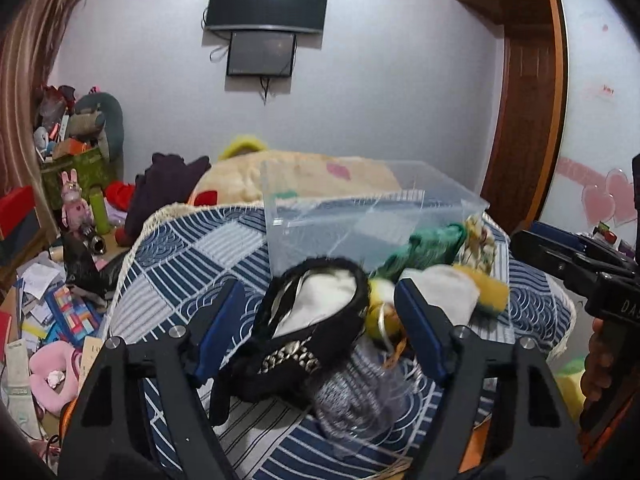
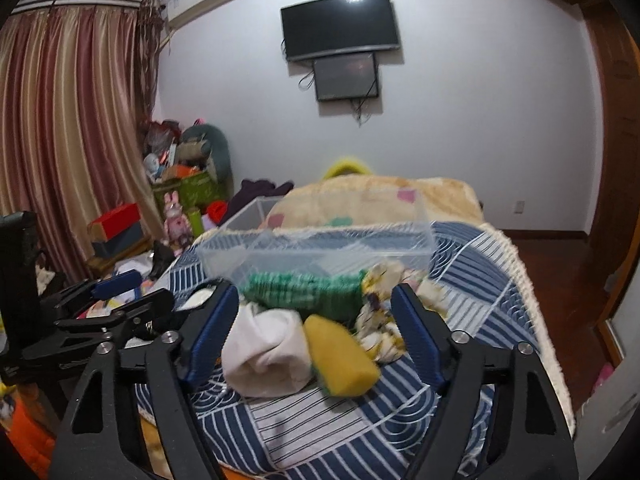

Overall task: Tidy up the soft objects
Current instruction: 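Grasp the black item with white cloth with the left tool while the right tool grasps the white cloth, then carry both items over the clear box and open both tools to drop them, then grasp the black beaded strap with the left tool while the right tool grasps the yellow sponge, then lift both items over the clear box and open both tools to release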

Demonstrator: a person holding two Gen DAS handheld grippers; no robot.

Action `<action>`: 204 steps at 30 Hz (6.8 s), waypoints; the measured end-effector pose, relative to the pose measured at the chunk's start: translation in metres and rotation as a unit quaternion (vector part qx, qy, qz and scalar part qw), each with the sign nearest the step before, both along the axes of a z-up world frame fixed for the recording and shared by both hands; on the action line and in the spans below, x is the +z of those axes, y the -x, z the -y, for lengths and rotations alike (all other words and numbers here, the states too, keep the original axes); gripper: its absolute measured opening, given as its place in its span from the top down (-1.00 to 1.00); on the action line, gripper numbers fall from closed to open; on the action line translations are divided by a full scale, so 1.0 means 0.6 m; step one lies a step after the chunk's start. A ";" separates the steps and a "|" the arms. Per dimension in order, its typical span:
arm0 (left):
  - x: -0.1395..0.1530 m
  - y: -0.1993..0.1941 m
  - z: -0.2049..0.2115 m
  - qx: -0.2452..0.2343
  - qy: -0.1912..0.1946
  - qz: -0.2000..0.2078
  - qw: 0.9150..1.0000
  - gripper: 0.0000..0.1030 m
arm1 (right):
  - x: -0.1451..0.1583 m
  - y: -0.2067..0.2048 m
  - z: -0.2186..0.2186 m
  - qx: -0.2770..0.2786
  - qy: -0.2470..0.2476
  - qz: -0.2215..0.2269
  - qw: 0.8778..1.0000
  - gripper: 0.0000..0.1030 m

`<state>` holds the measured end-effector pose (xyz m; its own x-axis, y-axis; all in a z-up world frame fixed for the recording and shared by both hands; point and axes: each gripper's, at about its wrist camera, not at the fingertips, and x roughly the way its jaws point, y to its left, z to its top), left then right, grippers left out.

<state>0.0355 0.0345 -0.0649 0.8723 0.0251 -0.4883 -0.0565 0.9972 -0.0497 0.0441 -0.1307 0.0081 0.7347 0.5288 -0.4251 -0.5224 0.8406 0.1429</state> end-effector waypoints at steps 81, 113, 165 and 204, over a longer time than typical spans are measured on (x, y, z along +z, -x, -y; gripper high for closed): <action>0.082 -0.231 -0.015 -0.056 0.061 0.029 0.996 0.59 | 0.048 -0.134 -0.029 -0.066 0.047 0.040 0.996 0.75; 0.074 -0.222 0.021 -0.079 0.043 -0.039 0.995 0.00 | 0.059 -0.137 -0.020 -0.040 0.062 -0.017 0.997 0.27; -0.051 -0.043 0.009 -0.057 0.085 -0.063 0.993 0.37 | -0.057 -0.033 -0.010 -0.016 0.058 -0.088 0.994 0.11; 0.112 -0.045 0.003 -0.050 0.052 0.067 0.995 0.87 | 0.071 -0.024 0.024 -0.058 0.015 0.018 0.998 0.55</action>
